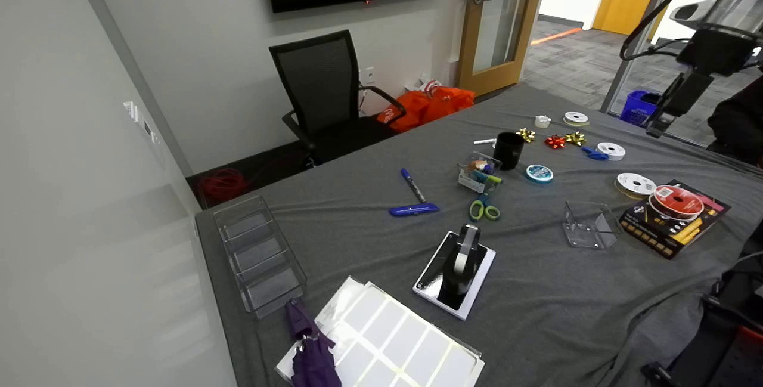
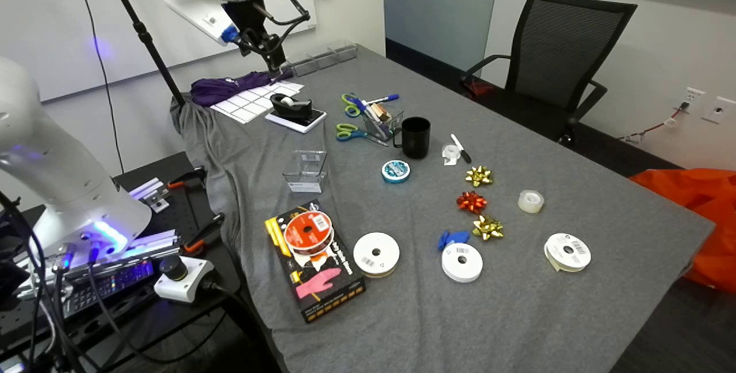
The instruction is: Remove the scissors from the container
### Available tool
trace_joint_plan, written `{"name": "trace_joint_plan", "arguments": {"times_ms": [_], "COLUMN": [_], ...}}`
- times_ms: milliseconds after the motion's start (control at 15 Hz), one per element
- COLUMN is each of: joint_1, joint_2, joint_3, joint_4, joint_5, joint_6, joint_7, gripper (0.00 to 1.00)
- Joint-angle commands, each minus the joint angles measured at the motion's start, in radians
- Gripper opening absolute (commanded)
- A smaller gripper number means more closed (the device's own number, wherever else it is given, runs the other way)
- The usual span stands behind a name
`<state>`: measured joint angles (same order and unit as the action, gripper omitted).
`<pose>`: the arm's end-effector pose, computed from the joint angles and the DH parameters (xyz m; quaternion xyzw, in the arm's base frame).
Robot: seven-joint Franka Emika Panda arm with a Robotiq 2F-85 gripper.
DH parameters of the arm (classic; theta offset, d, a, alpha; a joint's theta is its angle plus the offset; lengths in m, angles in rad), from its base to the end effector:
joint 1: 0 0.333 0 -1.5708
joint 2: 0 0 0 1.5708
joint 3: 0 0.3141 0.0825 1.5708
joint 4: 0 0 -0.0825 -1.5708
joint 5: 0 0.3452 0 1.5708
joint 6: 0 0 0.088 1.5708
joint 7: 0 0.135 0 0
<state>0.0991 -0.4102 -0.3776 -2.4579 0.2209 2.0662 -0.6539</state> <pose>0.3775 -0.0933 0.4285 -0.9745 -0.1462 -0.0673 0.1561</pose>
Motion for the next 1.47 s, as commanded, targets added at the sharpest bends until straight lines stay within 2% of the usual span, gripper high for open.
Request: {"name": "trace_joint_plan", "arguments": {"times_ms": [0,1267,1400], "joint_1": [-0.047,-0.047,-0.028], "joint_2": [0.008,0.008,0.017], "joint_3": [0.044,0.044,0.062], "joint_4": [0.002,0.002,-0.006], "joint_5": [0.021,0.021,0.057], "joint_6": [-0.006,-0.006,0.047], "joint_7": [-0.016,-0.016,0.011], "gripper": [1.00,1.00,1.00]}}
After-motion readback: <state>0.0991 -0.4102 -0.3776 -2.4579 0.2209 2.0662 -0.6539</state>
